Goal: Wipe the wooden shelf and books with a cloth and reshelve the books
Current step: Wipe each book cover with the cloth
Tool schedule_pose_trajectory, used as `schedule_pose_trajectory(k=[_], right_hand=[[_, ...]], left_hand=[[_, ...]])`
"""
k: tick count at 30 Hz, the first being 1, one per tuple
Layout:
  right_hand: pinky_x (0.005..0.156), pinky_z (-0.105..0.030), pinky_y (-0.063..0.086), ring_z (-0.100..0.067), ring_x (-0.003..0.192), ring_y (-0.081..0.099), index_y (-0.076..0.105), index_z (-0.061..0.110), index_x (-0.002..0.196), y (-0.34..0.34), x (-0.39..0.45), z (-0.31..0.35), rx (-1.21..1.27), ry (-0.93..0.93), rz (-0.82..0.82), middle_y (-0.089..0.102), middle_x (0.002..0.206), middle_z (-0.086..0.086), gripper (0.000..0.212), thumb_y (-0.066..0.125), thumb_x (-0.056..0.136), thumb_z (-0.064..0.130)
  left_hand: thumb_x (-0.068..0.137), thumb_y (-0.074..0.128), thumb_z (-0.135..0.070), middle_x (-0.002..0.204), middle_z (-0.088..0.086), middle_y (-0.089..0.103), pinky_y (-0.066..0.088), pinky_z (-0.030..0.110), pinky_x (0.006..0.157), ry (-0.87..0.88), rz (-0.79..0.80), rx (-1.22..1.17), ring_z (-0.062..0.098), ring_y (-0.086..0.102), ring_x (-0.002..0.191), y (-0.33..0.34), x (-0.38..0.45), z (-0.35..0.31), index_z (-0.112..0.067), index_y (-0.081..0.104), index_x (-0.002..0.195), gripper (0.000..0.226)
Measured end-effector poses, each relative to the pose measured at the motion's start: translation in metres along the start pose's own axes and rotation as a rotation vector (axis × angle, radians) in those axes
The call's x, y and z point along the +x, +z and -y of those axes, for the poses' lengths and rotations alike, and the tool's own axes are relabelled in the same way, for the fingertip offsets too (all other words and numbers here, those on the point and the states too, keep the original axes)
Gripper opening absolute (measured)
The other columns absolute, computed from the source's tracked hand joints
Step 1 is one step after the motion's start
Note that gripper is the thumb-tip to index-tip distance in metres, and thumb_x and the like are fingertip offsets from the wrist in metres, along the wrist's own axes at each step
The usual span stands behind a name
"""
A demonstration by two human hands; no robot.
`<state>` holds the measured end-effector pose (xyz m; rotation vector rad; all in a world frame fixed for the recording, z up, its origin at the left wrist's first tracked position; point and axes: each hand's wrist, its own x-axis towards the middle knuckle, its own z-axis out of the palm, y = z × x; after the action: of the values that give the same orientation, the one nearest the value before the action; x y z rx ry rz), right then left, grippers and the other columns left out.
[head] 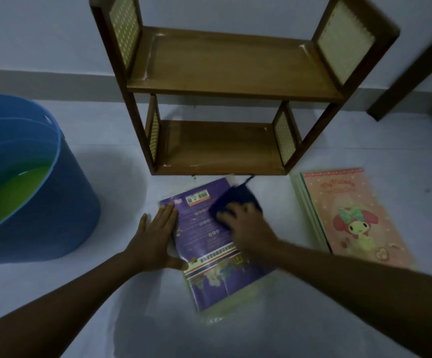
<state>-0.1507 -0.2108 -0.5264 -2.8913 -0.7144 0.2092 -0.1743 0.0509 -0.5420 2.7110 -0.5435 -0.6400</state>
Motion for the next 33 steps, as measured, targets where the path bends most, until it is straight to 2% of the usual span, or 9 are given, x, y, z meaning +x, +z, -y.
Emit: schedule_pose_trajectory(k=[3, 5, 14, 17, 20, 23, 26, 30, 33], right_hand=[[0.075, -0.040, 0.052, -0.033, 0.093, 0.060, 0.056, 0.030, 0.121, 0.021, -0.069, 0.032, 0.009, -0.400, 0.073, 0.061, 0.125, -0.005, 0.044, 0.057, 0.078, 0.024], [0.082, -0.040, 0.050, -0.031, 0.097, 0.059, 0.055, 0.030, 0.123, 0.021, -0.081, 0.020, 0.008, -0.453, 0.103, 0.060, 0.128, -0.003, 0.041, 0.052, 0.083, 0.023], [0.063, -0.053, 0.056, -0.046, 0.085, 0.063, 0.067, 0.019, 0.113, -0.010, -0.080, -0.091, -0.147, 0.285, 0.123, 0.064, 0.113, -0.021, 0.054, 0.077, 0.061, 0.011], [0.082, -0.056, 0.050, -0.045, 0.111, 0.057, 0.062, 0.020, 0.118, -0.024, -0.076, -0.068, -0.236, 0.253, 0.045, 0.057, 0.128, -0.022, 0.056, 0.071, 0.064, 0.029], [0.090, -0.041, 0.044, -0.031, 0.112, 0.051, 0.048, 0.015, 0.131, -0.023, -0.069, -0.025, 0.128, 0.245, 0.041, 0.049, 0.128, -0.010, 0.051, 0.056, 0.084, 0.032], [0.094, -0.039, 0.044, -0.032, 0.113, 0.047, 0.039, 0.006, 0.132, -0.010, -0.054, -0.014, 0.445, 0.592, 0.217, 0.041, 0.130, -0.016, 0.053, 0.054, 0.090, 0.035], [0.080, -0.032, 0.048, -0.027, 0.104, 0.056, 0.041, 0.002, 0.127, -0.010, -0.034, -0.015, 0.736, 0.852, 0.247, 0.051, 0.121, -0.014, 0.056, 0.060, 0.088, 0.038], [0.056, -0.019, 0.043, -0.012, 0.067, 0.055, 0.055, 0.005, 0.079, -0.016, -0.023, -0.024, 1.019, 0.898, 0.298, 0.058, 0.079, -0.006, 0.021, 0.064, 0.090, 0.021], [0.055, -0.019, 0.049, -0.015, 0.067, 0.062, 0.062, 0.002, 0.086, -0.019, -0.020, -0.033, 1.117, 0.882, 0.336, 0.064, 0.081, -0.010, 0.011, 0.066, 0.089, 0.012]], left_hand=[[0.039, 0.028, -0.101, 0.145, -0.003, -0.033, -0.009, 0.049, 0.115, -0.008, 0.009, -0.023, 0.016, -0.027, 0.136, -0.002, 0.004, -0.002, -0.018, -0.028, 0.141, 0.143], [0.035, 0.021, -0.103, 0.143, -0.003, -0.034, -0.007, 0.050, 0.116, -0.024, 0.030, 0.013, 0.016, -0.028, 0.135, -0.004, 0.004, -0.007, -0.018, -0.032, 0.137, 0.143], [0.035, 0.020, -0.103, 0.146, -0.001, -0.031, -0.011, 0.044, 0.112, -0.034, 0.021, 0.004, 0.017, -0.024, 0.138, -0.005, 0.001, -0.007, -0.016, -0.030, 0.137, 0.143], [0.038, 0.020, -0.102, 0.146, 0.000, -0.032, -0.013, 0.045, 0.111, -0.024, 0.020, 0.032, 0.017, -0.025, 0.137, -0.003, 0.001, -0.005, -0.017, -0.031, 0.137, 0.140], [0.040, 0.021, -0.102, 0.147, 0.002, -0.031, -0.011, 0.048, 0.113, -0.020, 0.024, 0.035, 0.018, -0.026, 0.138, -0.003, 0.001, -0.003, -0.018, -0.029, 0.138, 0.138], [0.040, 0.019, -0.101, 0.146, 0.002, -0.033, -0.014, 0.045, 0.111, -0.028, 0.025, 0.054, 0.018, -0.027, 0.137, -0.001, 0.001, -0.003, -0.017, -0.031, 0.137, 0.138], [0.041, 0.023, -0.101, 0.147, 0.002, -0.031, -0.015, 0.045, 0.110, -0.027, 0.003, 0.058, 0.019, -0.026, 0.138, 0.000, 0.000, -0.002, -0.016, -0.029, 0.139, 0.139], [0.046, 0.031, -0.099, 0.149, 0.001, -0.027, -0.016, 0.045, 0.110, -0.004, -0.035, 0.037, 0.020, -0.023, 0.139, 0.004, 0.001, -0.001, -0.017, -0.023, 0.143, 0.138], [0.047, 0.032, -0.099, 0.150, 0.002, -0.026, -0.015, 0.046, 0.111, -0.006, -0.038, 0.030, 0.021, -0.022, 0.142, 0.004, 0.001, -0.001, -0.015, -0.021, 0.145, 0.140]])
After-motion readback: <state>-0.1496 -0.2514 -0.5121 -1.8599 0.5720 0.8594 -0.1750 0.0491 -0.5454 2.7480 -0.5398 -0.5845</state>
